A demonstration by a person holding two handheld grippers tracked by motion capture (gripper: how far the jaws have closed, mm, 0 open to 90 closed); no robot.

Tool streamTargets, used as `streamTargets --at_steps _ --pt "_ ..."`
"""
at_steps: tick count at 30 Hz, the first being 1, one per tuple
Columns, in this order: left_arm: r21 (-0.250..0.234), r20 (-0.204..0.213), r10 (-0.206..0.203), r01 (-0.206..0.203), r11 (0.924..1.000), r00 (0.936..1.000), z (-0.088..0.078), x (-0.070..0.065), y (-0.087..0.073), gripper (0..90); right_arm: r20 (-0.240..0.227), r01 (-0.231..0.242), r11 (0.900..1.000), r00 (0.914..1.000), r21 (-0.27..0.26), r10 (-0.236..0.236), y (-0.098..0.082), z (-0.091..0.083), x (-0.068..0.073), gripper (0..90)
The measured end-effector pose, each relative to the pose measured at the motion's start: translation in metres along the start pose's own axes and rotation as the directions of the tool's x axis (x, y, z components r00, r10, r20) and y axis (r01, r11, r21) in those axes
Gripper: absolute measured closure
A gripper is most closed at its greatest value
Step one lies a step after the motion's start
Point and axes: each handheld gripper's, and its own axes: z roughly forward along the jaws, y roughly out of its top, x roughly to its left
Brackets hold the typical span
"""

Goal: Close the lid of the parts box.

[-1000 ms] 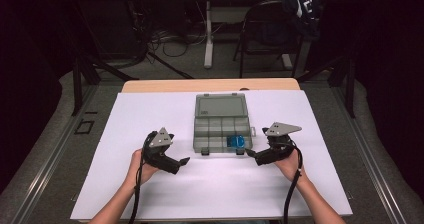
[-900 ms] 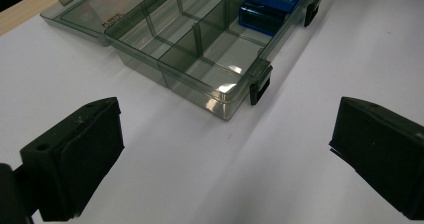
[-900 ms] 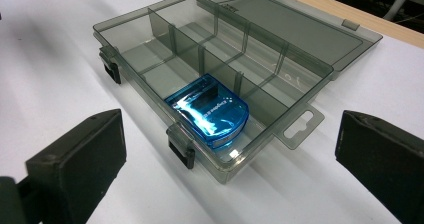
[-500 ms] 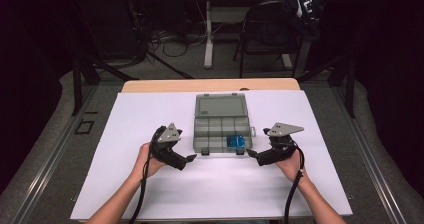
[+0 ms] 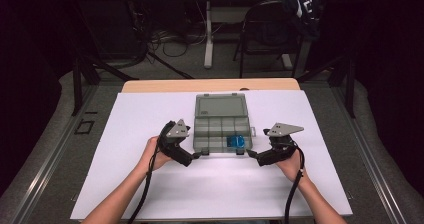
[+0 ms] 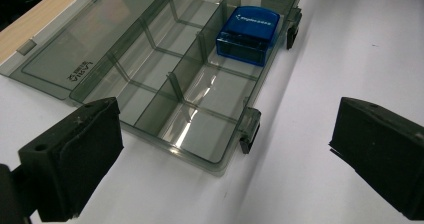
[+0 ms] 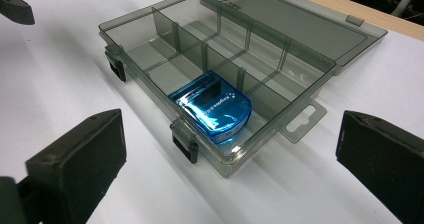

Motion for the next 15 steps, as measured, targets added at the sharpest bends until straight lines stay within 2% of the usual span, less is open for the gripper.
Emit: streamTargets --at_steps 4,8,15 --pt "0.003 0.010 0.013 -0.013 0.9999 0.9999 0.002 0.001 0.004 0.0 -0.001 -0.001 1.000 1.0000 0.000 0.001 0.000 0.000 0.000 0.0" --pt "-0.006 0.043 0.039 -0.038 0.9992 0.9983 0.004 0.001 0.007 0.0 -0.008 -0.002 1.000 1.0000 0.006 0.002 0.000 0.001 0.000 0.0" --pt "0.010 0.057 0.072 -0.073 0.9973 0.9958 0.009 -0.001 0.015 0.0 -0.009 -0.002 1.000 1.0000 0.006 0.002 0.000 0.001 0.000 0.0"
